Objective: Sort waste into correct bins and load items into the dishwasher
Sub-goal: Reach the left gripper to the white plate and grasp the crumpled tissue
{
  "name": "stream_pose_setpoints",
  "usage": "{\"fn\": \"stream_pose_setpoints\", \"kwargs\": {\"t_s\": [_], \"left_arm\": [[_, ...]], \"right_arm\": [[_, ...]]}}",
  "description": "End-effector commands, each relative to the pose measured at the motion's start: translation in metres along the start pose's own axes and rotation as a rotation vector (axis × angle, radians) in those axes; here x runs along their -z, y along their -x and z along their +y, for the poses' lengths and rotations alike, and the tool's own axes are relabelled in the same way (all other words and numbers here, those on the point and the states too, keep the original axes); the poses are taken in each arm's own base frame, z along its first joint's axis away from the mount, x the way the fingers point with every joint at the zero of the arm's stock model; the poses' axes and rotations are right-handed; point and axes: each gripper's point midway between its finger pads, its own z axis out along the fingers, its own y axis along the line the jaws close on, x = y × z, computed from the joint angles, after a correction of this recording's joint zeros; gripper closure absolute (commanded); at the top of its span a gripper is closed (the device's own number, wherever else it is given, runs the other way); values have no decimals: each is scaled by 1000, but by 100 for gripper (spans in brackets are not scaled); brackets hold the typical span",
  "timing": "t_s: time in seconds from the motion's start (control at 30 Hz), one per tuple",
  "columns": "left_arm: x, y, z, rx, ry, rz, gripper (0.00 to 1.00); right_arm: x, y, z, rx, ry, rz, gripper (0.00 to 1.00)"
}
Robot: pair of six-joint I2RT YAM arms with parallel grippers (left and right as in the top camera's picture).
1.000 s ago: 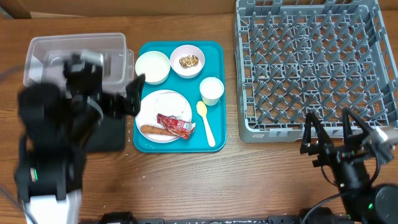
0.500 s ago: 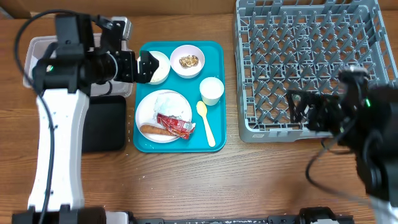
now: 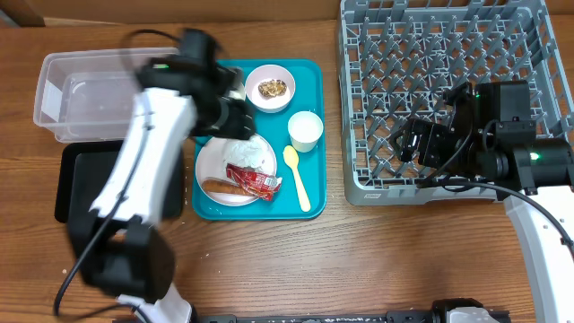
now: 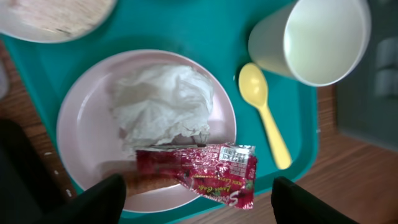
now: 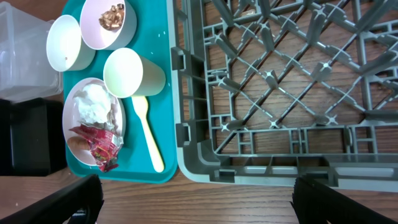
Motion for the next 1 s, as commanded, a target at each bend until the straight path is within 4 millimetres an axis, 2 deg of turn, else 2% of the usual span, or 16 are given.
{"fn": "stream_pose_setpoints", "kwargs": {"t_s": [0.0, 0.1, 0.2, 0.37, 0.47, 0.57, 0.63, 0.7, 0.73, 0.77, 0.83, 0.87, 0.97], "left_arm": [[-33, -3, 10, -2, 178, 84, 26], [-62, -7, 19, 51, 248, 140, 28], [-81, -9, 32, 107, 305, 171, 33], [-85, -2, 42, 165, 356, 134, 34], [-90, 4, 38, 149, 329, 113, 34], [-106, -1, 32, 122, 274, 120, 37], [-117, -7, 31, 119, 256, 127, 45], [-124, -13, 33, 121, 255, 134, 64], [-126, -15, 34, 125, 256, 138, 82], [-127, -17, 35, 127, 257, 142, 94], [-126, -16, 35, 128, 256, 142, 96], [-125, -15, 35, 128, 255, 137, 96], [-111, -6, 29, 134, 243, 128, 96]], "right_arm": [[10, 6, 6, 18, 17, -30, 0], [10, 2, 5, 12, 12, -12, 0], [10, -3, 3, 9, 6, 7, 0], [10, -6, 3, 5, 4, 17, 0], [10, -6, 3, 5, 4, 17, 0], [10, -6, 3, 5, 4, 16, 0], [10, -5, 3, 5, 4, 16, 0], [10, -5, 3, 5, 5, 14, 1], [10, -5, 3, 6, 6, 12, 3], [10, -4, 4, 7, 9, 10, 6], [10, -2, 8, 12, 33, 5, 13], [10, -2, 12, 17, 49, 3, 20], [8, 1, 24, 57, 74, -12, 33]]}}
